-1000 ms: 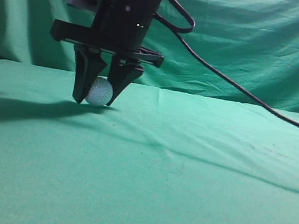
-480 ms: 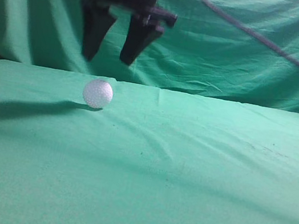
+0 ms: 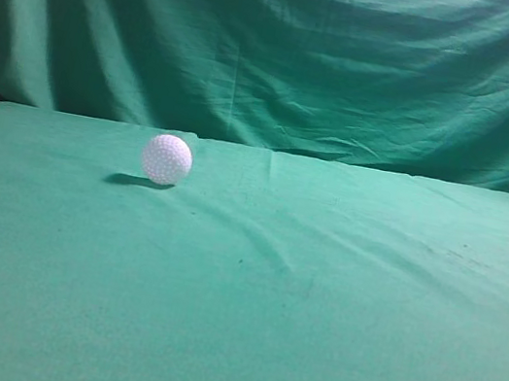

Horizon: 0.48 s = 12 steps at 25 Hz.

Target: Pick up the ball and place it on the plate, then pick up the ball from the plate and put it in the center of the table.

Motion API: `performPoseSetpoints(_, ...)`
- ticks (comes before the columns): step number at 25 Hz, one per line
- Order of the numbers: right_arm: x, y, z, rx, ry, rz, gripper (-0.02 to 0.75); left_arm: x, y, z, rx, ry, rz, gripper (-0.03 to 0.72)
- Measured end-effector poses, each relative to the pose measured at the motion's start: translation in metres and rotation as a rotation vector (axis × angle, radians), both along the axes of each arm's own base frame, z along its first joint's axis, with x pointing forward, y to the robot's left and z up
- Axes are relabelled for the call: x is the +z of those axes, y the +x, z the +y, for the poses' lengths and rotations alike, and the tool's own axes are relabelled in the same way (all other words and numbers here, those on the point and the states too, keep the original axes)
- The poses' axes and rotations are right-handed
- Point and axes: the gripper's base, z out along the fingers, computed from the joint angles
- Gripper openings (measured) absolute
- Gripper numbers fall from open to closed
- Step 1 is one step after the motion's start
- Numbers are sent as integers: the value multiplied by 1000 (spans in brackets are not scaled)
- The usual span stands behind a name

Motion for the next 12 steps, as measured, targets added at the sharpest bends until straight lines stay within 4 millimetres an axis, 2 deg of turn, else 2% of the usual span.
performPoseSetpoints(4,44,-28,-31,-87,56,-61,54,13,-22,3,-13,-21,-64,0)
performPoseSetpoints(7,64,-49,-53,-123,101,-94,54,23,-47,7,-28,-33,-134,0)
performPoseSetpoints(10,67,-73,-74,-132,105,-88,54,30,-72,10,-46,-40,-190,0)
performPoseSetpoints(12,60,-88,-88,-134,88,-73,54,29,-86,12,-53,-45,-223,0)
